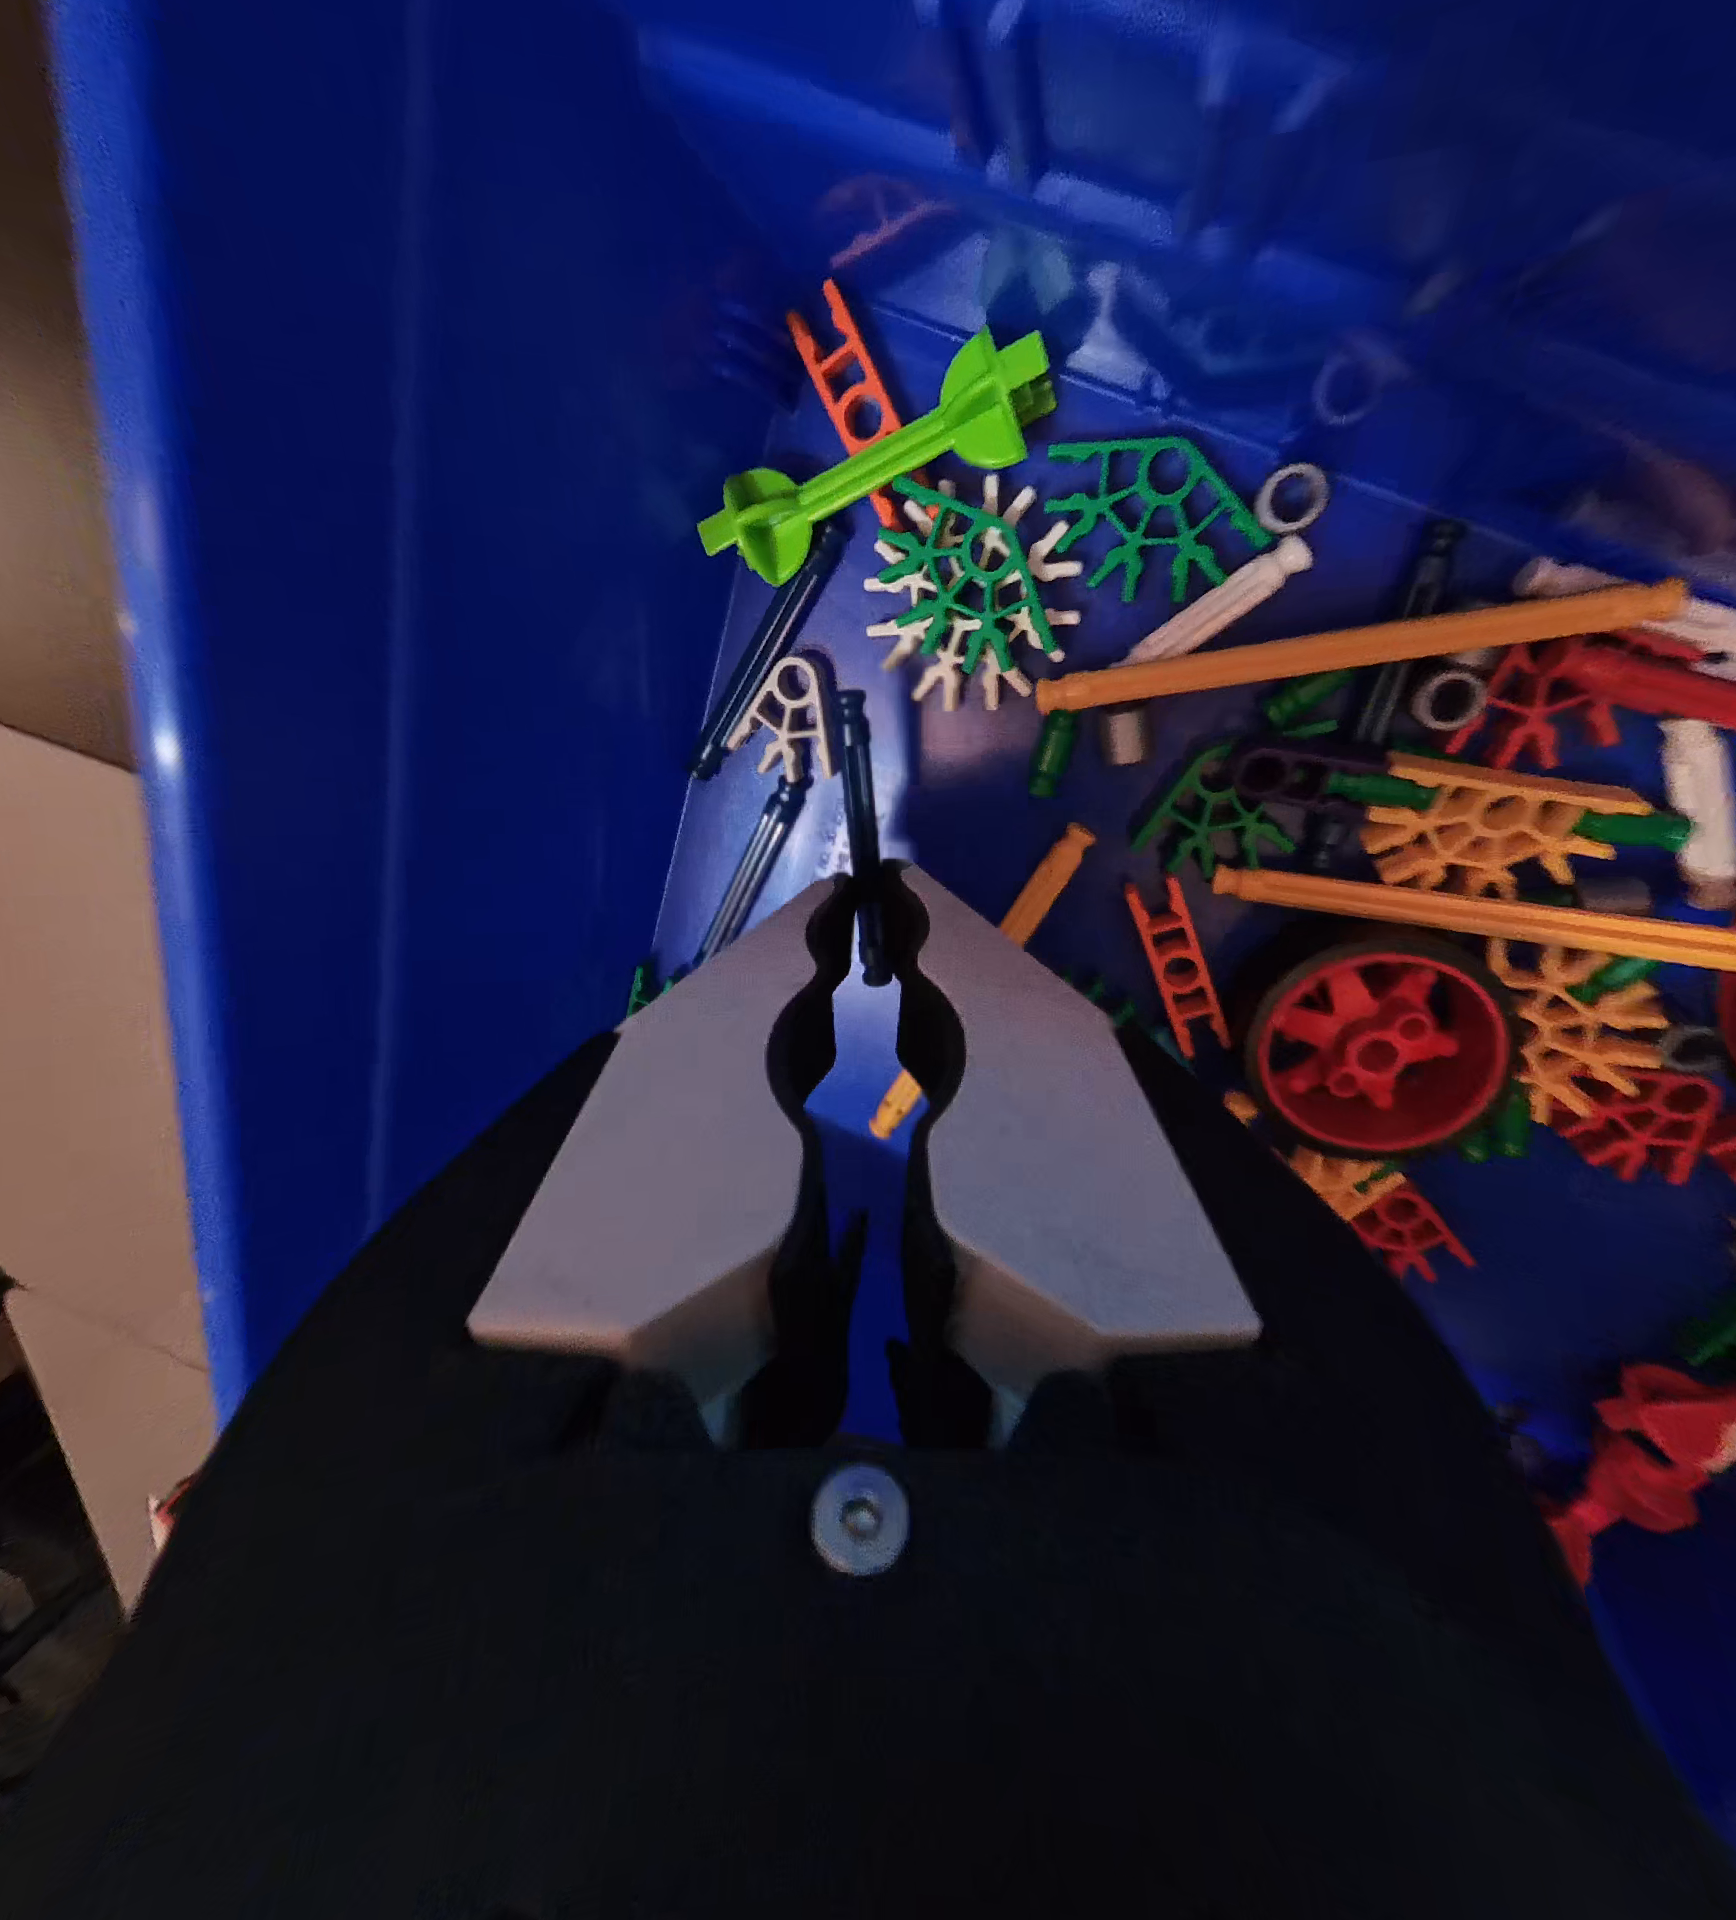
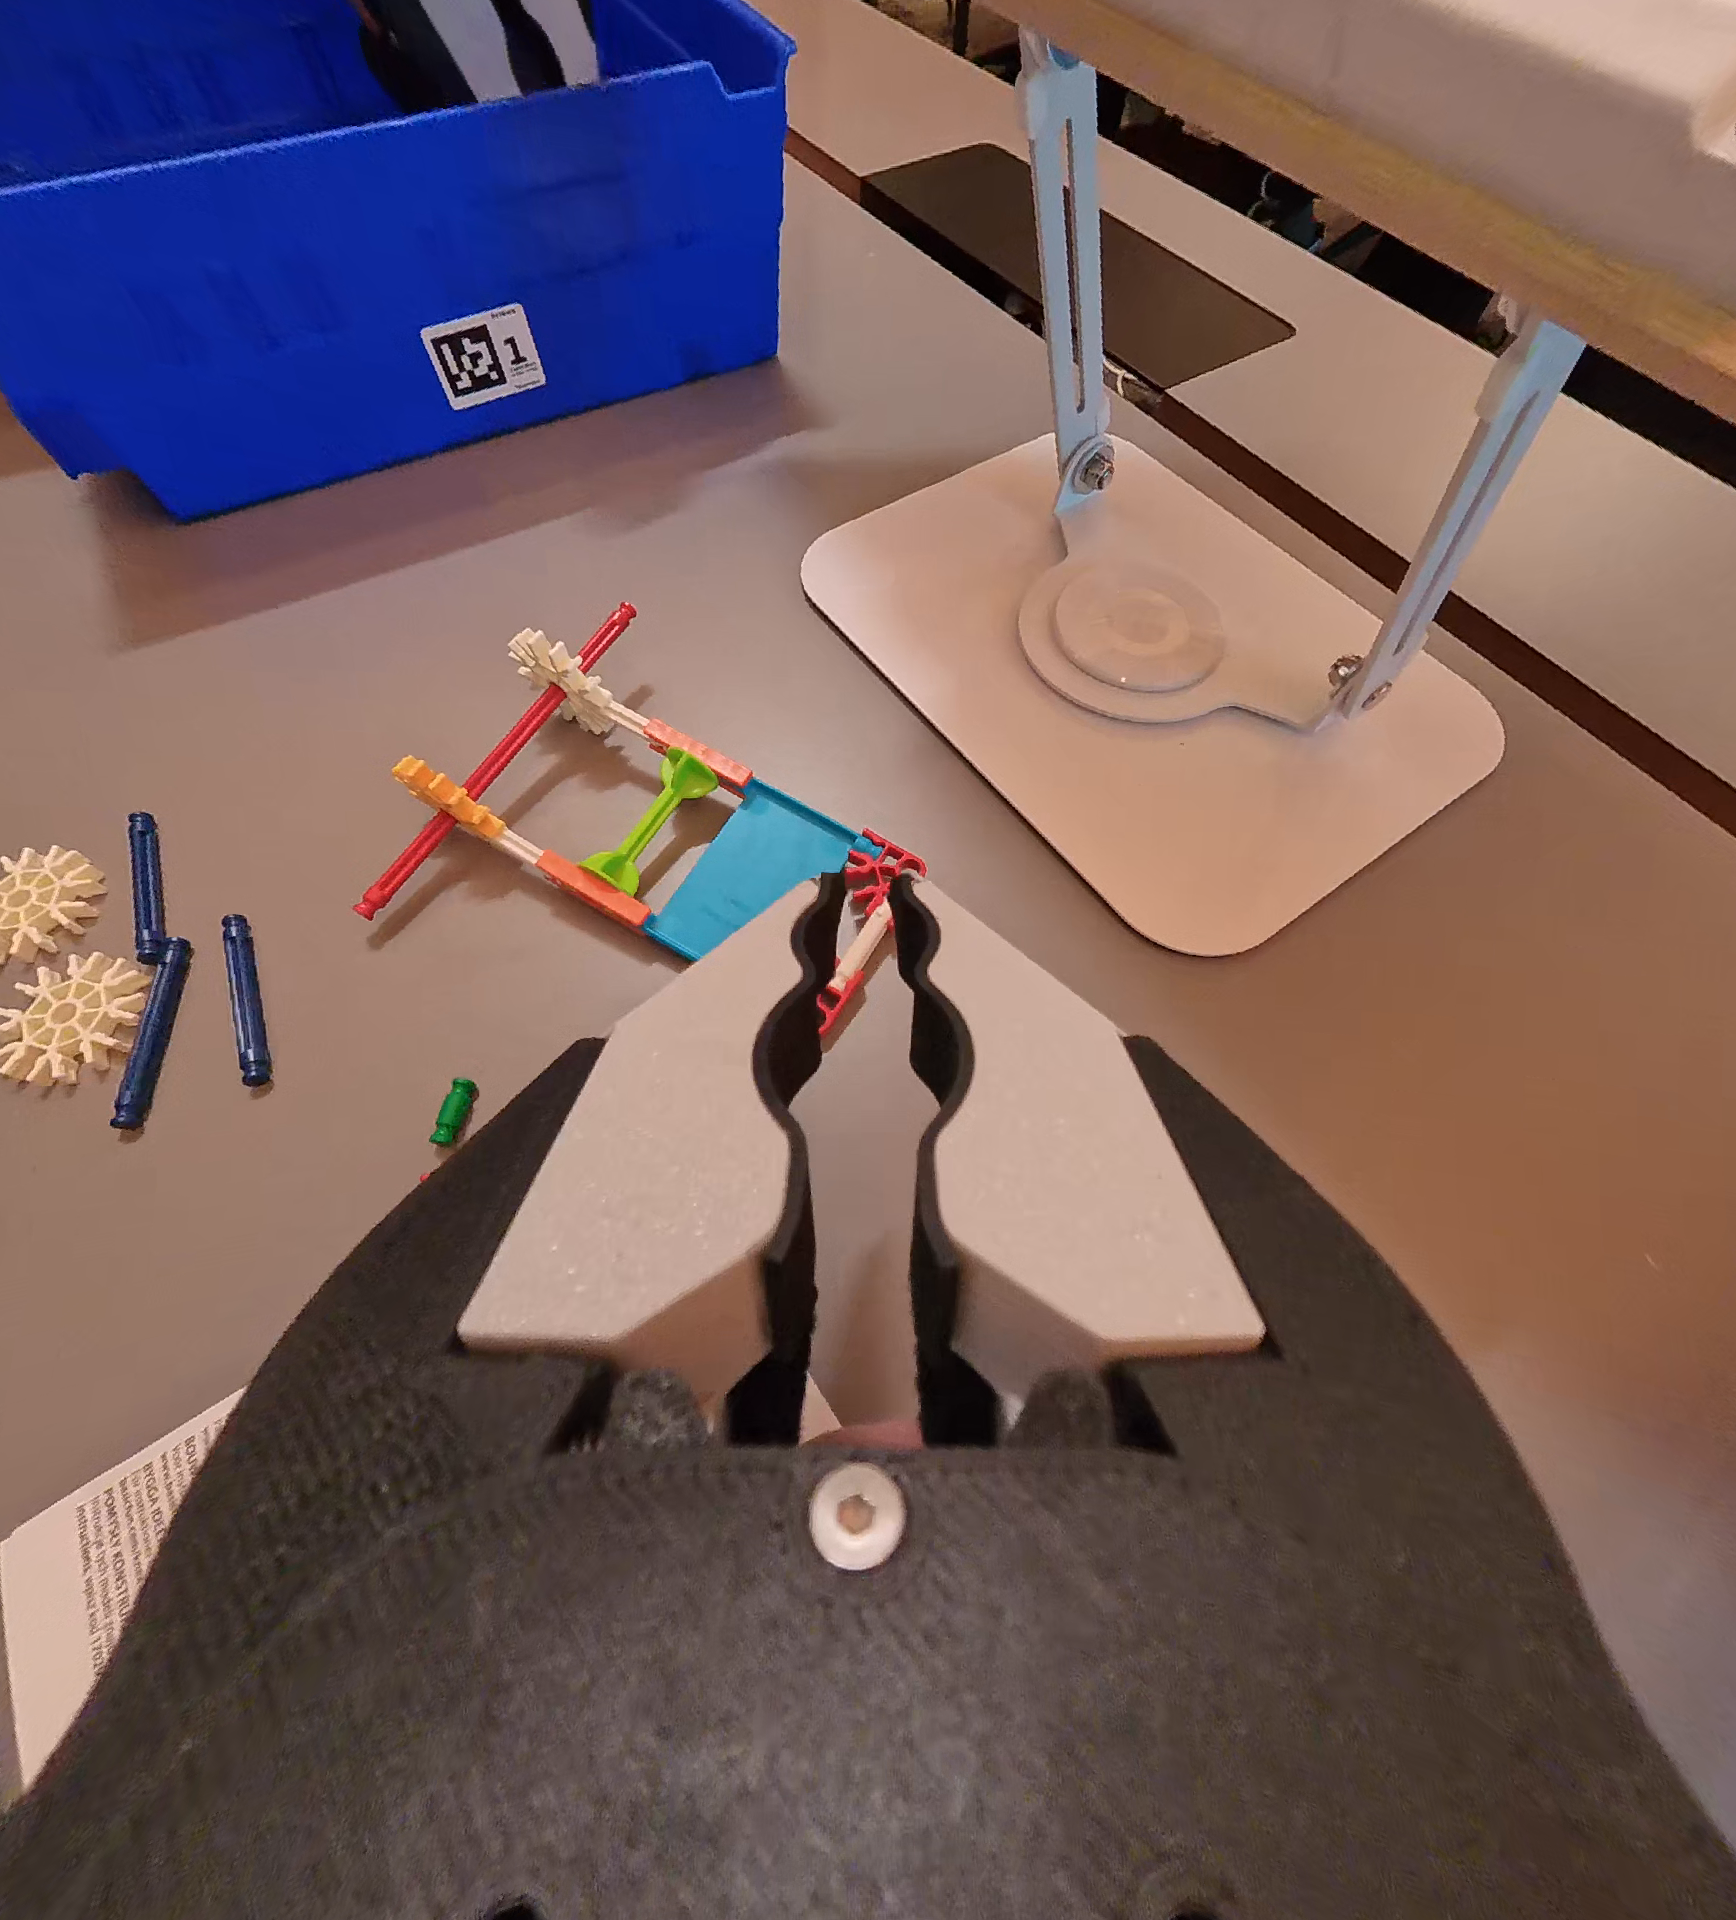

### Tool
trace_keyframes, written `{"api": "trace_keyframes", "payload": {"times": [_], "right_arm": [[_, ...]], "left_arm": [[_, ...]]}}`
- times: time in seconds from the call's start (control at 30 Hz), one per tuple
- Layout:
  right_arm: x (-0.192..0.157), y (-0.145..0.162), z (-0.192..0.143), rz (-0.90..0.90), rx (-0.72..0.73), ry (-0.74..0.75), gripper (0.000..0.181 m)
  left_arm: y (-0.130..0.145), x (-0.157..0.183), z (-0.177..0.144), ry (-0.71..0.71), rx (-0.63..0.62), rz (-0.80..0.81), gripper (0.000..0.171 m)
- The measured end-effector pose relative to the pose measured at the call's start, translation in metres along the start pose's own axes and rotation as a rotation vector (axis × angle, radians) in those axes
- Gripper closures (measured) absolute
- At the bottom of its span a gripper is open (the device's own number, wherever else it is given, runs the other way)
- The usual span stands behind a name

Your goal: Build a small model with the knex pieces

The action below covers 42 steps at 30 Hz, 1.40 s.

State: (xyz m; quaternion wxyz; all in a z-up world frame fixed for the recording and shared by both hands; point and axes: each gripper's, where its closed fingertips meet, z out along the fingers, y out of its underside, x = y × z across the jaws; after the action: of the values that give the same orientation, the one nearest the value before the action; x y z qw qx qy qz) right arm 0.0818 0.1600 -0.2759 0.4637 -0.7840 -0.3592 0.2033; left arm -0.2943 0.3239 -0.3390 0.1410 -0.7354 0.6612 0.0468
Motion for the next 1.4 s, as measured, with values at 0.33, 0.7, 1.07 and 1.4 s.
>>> {"api": "trace_keyframes", "payload": {"times": [0.33, 0.7, 1.07, 1.4], "right_arm": [[-0.002, -0.005, -0.003, -0.001, 0.013, -0.003, 0.173], [-0.015, -0.014, -0.009, -0.039, 0.027, -0.018, 0.172], [-0.025, -0.013, -0.008, -0.054, 0.011, -0.051, 0.172], [-0.026, -0.014, -0.009, -0.054, 0.014, -0.054, 0.172]], "left_arm": [[-0.071, 0.059, -0.128, -0.145, 0.225, 0.115, 0.169], [-0.196, 0.225, -0.104, 0.054, 0.354, 0.382, 0.170], [-0.231, 0.312, -0.050, 0.222, 0.314, 0.525, 0.169], [-0.236, 0.325, -0.029, 0.246, 0.254, 0.625, 0.168]]}}
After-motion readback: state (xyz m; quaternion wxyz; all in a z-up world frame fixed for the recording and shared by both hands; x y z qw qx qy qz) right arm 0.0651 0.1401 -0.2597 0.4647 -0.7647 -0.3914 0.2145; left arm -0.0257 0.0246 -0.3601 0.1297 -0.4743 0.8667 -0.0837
